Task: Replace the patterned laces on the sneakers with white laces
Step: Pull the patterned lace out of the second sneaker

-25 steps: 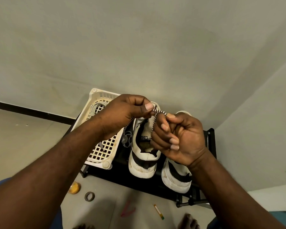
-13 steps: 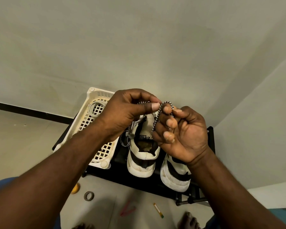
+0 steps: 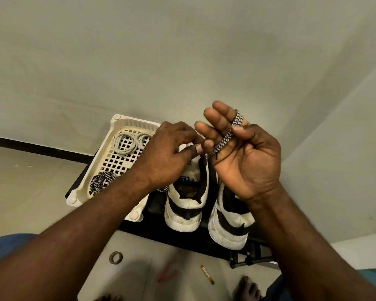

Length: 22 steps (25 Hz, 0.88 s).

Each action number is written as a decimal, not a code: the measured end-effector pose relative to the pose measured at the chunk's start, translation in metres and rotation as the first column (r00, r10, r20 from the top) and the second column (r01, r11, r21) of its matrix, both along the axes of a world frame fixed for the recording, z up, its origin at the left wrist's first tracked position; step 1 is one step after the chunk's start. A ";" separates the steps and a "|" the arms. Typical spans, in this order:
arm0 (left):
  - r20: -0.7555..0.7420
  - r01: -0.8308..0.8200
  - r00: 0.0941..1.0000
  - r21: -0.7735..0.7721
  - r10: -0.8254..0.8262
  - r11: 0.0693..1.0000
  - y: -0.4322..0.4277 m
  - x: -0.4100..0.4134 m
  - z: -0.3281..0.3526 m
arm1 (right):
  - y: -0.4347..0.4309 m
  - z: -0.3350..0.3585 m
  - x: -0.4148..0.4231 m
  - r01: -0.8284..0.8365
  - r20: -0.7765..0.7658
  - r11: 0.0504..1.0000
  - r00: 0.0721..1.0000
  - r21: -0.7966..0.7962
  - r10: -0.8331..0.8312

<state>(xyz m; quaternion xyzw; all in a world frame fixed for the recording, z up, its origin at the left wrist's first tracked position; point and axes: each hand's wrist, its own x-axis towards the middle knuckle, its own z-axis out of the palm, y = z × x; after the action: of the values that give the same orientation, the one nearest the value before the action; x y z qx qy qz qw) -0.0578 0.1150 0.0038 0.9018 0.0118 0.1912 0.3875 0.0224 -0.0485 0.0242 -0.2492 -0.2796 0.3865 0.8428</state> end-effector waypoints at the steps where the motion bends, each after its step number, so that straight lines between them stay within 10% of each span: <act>1: -0.058 0.011 0.998 -0.033 -0.013 0.999 -0.003 -0.001 0.002 | 0.000 0.003 0.003 0.088 0.033 0.996 0.995 0.014 -0.089; 4: -0.213 0.023 0.974 -0.254 -0.079 0.967 -0.009 -0.002 0.005 | 0.002 0.002 0.011 0.376 0.235 0.926 0.903 -0.027 -0.360; 7: -0.299 -0.003 0.938 -0.512 -0.175 0.859 -0.011 -0.005 0.011 | -0.001 -0.010 0.014 0.723 0.708 0.679 0.546 -0.129 -0.447; 10: -0.252 -0.058 0.951 -0.713 -0.177 0.699 -0.006 -0.007 0.019 | -0.006 -0.031 0.011 0.876 0.994 0.472 0.064 -0.100 0.091; 12: -0.227 -0.081 0.962 -0.764 -0.150 0.640 0.001 -0.009 0.022 | -0.004 -0.039 0.009 0.908 0.947 0.395 0.010 -0.144 0.321; 18: -0.234 -0.174 0.968 -0.888 -0.091 0.427 0.013 -0.008 0.024 | 0.003 -0.039 -0.003 0.853 0.939 0.447 0.129 -0.270 0.320; 22: -0.349 -0.292 0.936 -0.710 0.041 0.640 0.013 -0.004 0.024 | 0.004 -0.021 -0.021 0.131 0.532 0.817 0.813 -0.562 0.236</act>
<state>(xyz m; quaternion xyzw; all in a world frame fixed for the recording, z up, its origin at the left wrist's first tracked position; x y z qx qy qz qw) -0.0622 0.1281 0.0281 0.6728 0.2326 0.0647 0.6993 0.0011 -0.0442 0.0030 -0.5886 -0.4001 0.3820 0.5896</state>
